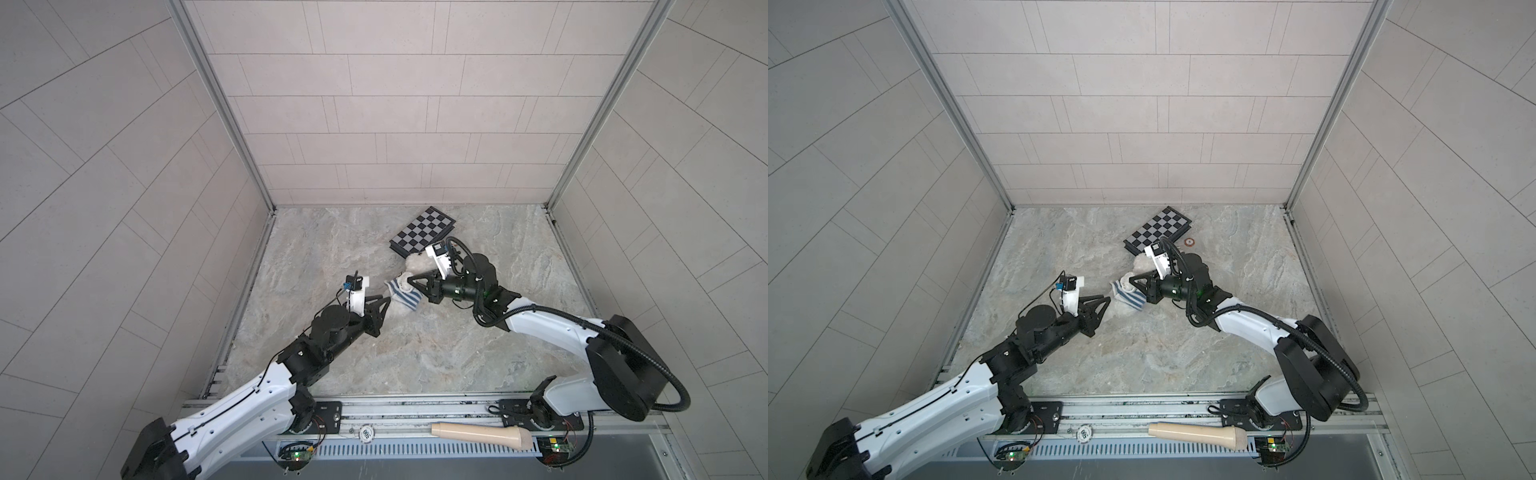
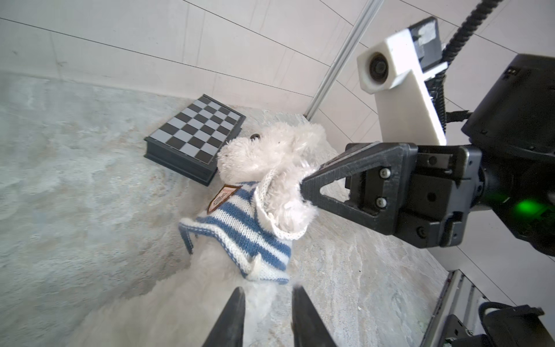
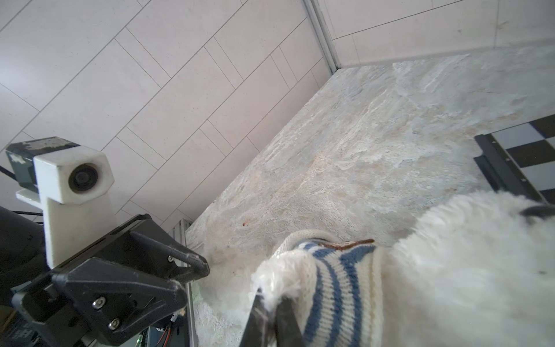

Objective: Dress the teddy bear

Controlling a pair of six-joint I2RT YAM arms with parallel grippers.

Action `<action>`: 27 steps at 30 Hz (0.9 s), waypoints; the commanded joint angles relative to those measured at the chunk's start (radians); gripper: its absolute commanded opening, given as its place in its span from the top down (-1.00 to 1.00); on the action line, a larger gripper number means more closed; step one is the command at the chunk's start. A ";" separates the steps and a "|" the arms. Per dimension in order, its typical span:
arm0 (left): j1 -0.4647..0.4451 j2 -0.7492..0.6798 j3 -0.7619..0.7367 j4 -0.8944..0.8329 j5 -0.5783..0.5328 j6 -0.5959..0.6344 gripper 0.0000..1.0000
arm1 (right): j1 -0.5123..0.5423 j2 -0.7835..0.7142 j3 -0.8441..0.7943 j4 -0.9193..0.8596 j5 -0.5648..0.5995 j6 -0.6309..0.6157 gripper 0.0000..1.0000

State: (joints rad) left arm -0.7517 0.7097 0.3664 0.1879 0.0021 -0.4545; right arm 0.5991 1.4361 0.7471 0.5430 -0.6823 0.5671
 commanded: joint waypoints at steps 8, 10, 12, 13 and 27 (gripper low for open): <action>0.051 0.103 0.111 -0.117 0.072 0.029 0.21 | -0.015 -0.054 -0.144 -0.022 -0.011 -0.015 0.98; 0.051 0.158 0.148 -0.123 0.084 0.051 0.17 | -0.018 -0.083 -0.199 -0.042 0.004 -0.015 0.91; 0.051 0.220 0.185 -0.119 0.100 0.074 0.18 | -0.018 -0.116 -0.241 -0.074 0.025 -0.015 0.82; 0.051 0.247 0.198 -0.110 0.105 0.076 0.18 | -0.018 -0.132 -0.254 -0.092 0.033 -0.019 0.78; -0.010 0.691 0.432 -0.136 0.182 0.086 0.21 | -0.031 -0.394 -0.360 -0.468 0.303 -0.076 0.33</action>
State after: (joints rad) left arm -0.7296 1.3827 0.7681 0.0967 0.1848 -0.3904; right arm 0.5747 1.0843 0.3901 0.1829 -0.4774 0.5148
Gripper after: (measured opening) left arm 0.395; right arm 0.328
